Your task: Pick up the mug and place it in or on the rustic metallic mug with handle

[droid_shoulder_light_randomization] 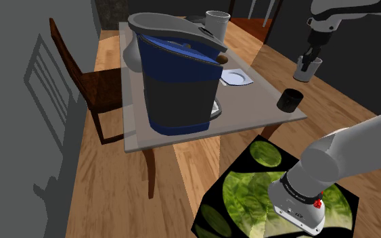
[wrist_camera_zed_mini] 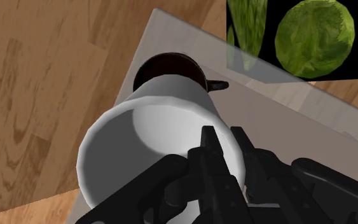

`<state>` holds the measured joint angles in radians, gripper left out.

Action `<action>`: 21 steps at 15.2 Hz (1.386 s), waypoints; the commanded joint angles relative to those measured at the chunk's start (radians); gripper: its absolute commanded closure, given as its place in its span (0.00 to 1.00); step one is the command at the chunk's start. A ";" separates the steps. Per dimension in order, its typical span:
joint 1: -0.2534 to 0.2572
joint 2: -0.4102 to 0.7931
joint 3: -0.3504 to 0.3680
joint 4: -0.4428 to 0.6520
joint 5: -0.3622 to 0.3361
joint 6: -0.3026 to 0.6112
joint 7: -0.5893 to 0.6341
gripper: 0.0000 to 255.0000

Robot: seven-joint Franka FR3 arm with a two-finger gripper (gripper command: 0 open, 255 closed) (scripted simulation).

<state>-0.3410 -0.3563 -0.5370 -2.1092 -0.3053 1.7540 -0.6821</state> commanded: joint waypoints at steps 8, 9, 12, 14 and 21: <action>-0.009 0.009 -0.025 -0.103 -0.014 0.113 0.002 1.00; -0.009 0.012 -0.027 -0.114 -0.014 0.127 0.004 1.00; -0.010 0.022 -0.035 -0.146 -0.017 0.168 0.007 1.00; -0.010 0.030 -0.041 -0.166 -0.018 0.196 0.008 1.00; -0.011 0.041 -0.048 -0.191 -0.018 0.233 0.010 1.00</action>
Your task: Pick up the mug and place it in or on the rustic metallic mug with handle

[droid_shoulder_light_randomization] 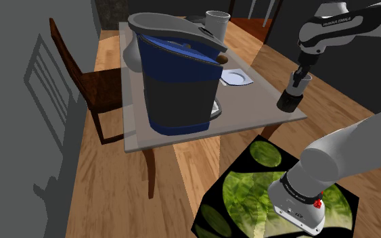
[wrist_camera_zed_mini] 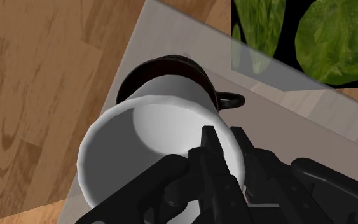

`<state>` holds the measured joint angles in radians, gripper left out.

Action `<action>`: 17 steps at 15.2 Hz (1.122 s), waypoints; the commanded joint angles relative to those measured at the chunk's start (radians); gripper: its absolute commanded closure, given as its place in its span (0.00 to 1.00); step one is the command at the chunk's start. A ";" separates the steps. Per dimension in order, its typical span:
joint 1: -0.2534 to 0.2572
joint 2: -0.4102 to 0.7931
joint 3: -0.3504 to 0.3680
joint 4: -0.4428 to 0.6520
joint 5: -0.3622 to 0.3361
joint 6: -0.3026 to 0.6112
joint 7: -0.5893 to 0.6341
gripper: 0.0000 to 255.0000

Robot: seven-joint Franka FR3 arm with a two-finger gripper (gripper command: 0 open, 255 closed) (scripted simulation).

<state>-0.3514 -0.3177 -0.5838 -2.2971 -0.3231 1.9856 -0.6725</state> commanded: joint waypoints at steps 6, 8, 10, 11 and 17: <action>0.000 0.006 -0.002 -0.002 0.001 0.003 -0.001 0.00; 0.000 0.006 -0.002 -0.002 0.001 0.003 -0.001 0.00; 0.001 -0.007 0.008 0.022 0.002 -0.034 0.001 0.00; 0.003 -0.016 0.016 0.048 0.004 -0.069 0.001 0.00; 0.008 -0.026 0.031 0.098 0.010 -0.130 0.001 0.00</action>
<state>-0.3439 -0.3440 -0.5535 -2.2005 -0.3132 1.8569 -0.6713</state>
